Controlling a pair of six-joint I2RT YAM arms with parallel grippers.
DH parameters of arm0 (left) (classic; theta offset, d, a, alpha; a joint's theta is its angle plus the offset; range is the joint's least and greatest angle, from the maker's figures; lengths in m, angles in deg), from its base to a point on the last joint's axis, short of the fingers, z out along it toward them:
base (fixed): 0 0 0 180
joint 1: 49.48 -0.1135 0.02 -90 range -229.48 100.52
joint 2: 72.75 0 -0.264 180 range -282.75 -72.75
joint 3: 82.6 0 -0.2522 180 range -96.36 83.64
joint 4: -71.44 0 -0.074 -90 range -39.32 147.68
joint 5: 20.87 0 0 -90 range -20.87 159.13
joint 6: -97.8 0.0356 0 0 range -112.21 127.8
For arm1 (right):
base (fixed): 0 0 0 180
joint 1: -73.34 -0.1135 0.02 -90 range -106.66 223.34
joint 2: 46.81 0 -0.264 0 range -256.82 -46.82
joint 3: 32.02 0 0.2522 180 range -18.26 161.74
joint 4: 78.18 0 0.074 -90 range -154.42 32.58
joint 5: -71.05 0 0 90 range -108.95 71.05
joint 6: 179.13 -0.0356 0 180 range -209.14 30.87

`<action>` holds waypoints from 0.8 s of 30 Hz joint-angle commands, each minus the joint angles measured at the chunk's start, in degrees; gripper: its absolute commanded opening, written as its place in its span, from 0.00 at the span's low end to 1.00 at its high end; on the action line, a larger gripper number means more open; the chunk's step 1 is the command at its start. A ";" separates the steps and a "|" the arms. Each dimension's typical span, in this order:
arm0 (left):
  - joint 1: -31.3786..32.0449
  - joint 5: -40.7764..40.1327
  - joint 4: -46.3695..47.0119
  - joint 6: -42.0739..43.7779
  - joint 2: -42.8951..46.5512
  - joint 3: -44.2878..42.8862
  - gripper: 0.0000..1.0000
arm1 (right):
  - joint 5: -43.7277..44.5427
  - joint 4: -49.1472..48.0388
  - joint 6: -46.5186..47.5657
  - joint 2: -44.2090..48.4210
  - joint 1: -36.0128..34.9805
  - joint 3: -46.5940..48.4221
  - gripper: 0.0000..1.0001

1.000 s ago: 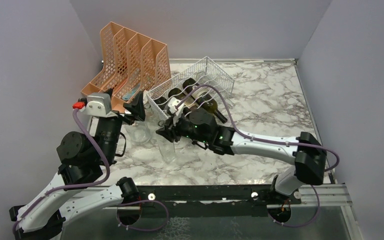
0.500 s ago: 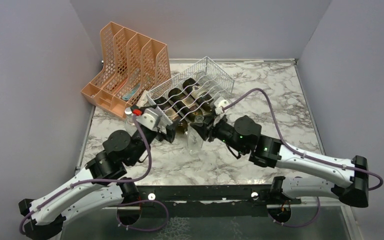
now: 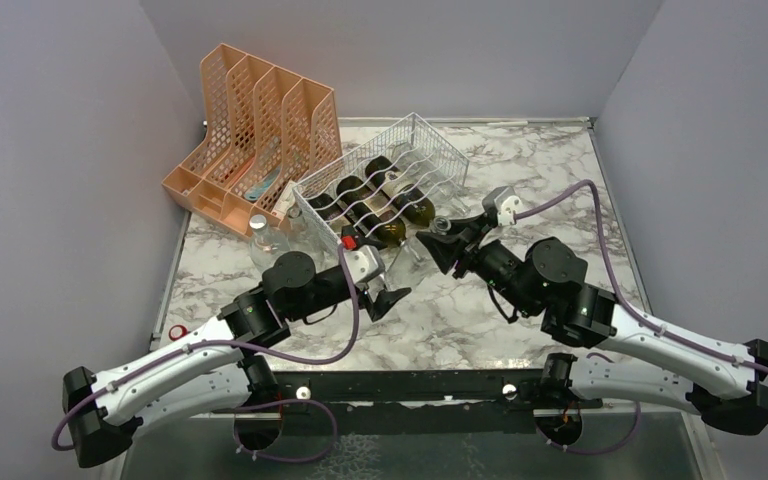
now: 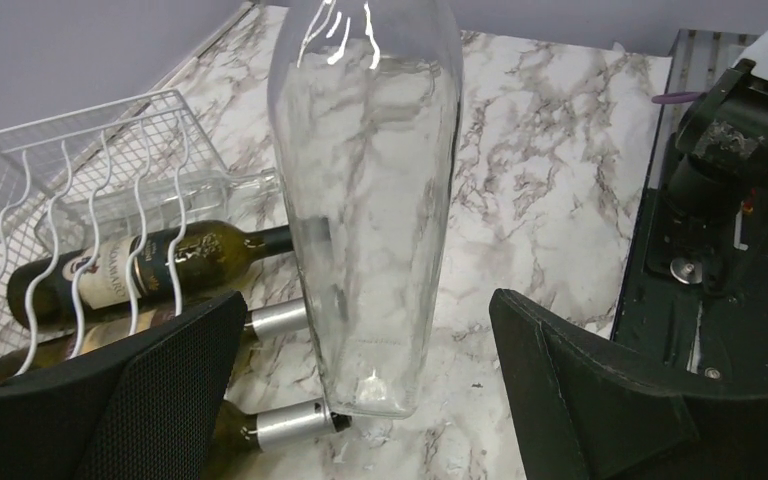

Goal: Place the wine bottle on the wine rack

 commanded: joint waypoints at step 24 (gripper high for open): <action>0.01 1.99 18.17 5.89 -7.58 1.26 0.00 | -6.24 10.48 -8.59 6.46 -0.29 6.65 0.29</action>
